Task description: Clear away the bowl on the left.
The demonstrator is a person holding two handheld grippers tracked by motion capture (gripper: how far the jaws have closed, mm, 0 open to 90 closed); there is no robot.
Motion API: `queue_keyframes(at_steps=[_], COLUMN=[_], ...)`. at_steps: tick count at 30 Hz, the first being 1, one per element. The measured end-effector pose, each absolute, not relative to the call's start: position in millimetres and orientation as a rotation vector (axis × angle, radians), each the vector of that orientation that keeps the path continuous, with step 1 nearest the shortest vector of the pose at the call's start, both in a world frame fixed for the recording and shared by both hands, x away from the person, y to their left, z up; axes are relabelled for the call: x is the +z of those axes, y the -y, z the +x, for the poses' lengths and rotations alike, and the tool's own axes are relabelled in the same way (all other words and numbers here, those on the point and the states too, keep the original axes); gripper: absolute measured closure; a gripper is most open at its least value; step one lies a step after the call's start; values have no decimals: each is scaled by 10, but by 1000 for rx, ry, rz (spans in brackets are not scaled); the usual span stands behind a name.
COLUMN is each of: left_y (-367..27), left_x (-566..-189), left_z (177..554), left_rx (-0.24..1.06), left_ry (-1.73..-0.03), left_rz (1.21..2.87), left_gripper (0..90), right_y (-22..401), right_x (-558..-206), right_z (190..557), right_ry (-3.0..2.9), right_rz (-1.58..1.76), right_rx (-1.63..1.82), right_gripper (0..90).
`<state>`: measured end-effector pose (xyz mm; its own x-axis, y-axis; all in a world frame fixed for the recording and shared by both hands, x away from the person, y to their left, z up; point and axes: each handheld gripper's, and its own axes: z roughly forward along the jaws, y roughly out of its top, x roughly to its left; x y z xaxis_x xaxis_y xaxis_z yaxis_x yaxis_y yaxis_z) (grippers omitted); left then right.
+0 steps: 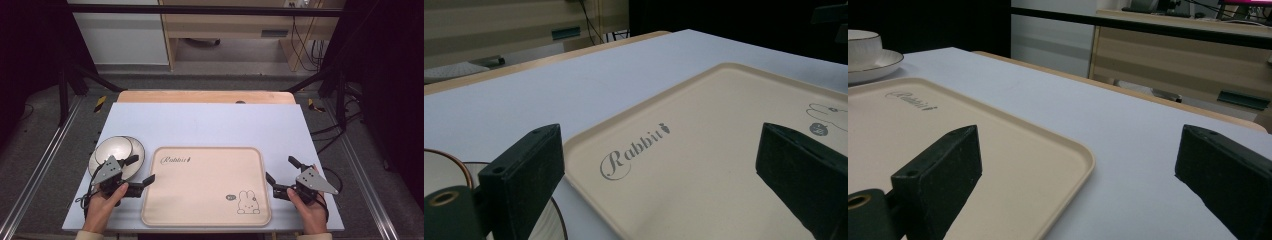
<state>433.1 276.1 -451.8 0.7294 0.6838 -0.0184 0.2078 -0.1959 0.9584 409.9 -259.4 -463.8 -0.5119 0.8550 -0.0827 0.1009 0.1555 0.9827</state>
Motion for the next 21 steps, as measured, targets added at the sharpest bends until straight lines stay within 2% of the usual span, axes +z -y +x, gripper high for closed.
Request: queue_keyframes(at_steps=[21], left_y=[-2752], left_x=[-4363], left_z=[4352], left_rx=[556], left_ry=[-715], left_rz=[1765], left_gripper=[50], right_y=[2518], right_x=[-4593], right_z=[4084], right_ry=[-1773], right_rz=[891], right_rx=[1429], right_gripper=[33])
